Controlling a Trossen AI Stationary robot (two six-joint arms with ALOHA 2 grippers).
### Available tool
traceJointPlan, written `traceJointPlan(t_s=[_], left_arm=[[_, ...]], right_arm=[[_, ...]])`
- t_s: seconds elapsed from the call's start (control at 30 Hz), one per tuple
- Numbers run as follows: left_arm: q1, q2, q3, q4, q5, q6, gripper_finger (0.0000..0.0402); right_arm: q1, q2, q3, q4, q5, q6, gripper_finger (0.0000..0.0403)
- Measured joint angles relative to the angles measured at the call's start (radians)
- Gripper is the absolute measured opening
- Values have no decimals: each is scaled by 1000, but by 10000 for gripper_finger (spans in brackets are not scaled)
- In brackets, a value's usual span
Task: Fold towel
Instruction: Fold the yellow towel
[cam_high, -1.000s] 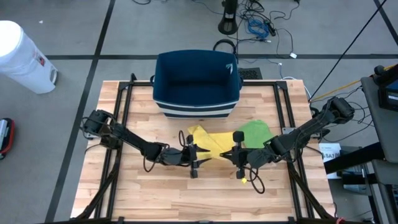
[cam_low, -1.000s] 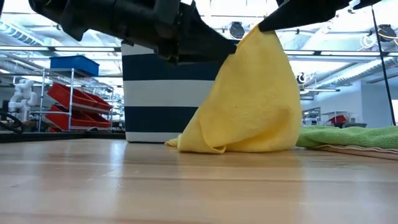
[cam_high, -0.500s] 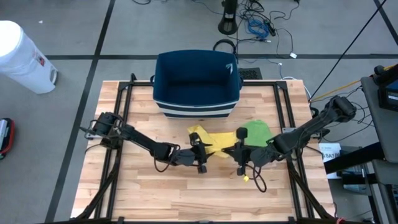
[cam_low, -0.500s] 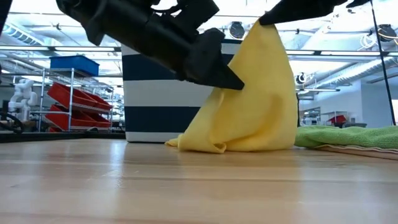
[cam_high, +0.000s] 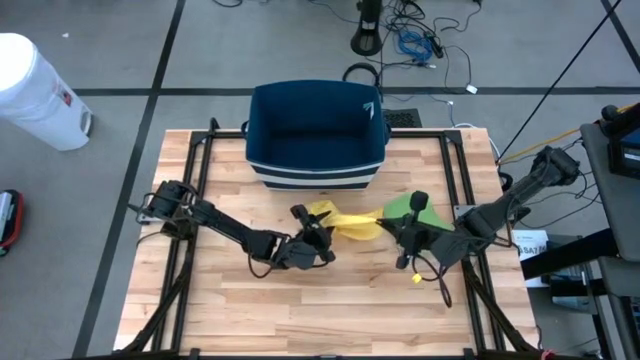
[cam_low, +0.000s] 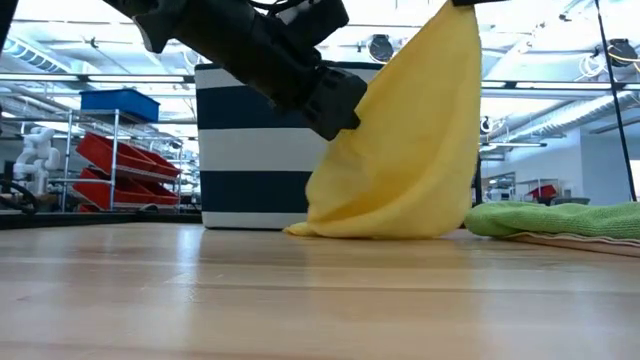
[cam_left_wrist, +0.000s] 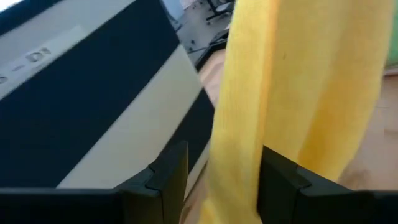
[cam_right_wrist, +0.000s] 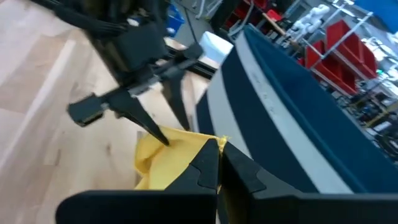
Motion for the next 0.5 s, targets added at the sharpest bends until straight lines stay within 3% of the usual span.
traceJointPlan(t_s=[0.23,0.5], left_arm=[[-2,0,0,0,-93,50,163],[-3,0,0,-22,-104,51,163]], right_arm=[[-1,-33,0,-68,34,25,0],[-1,-33,0,-83,55,23,0]])
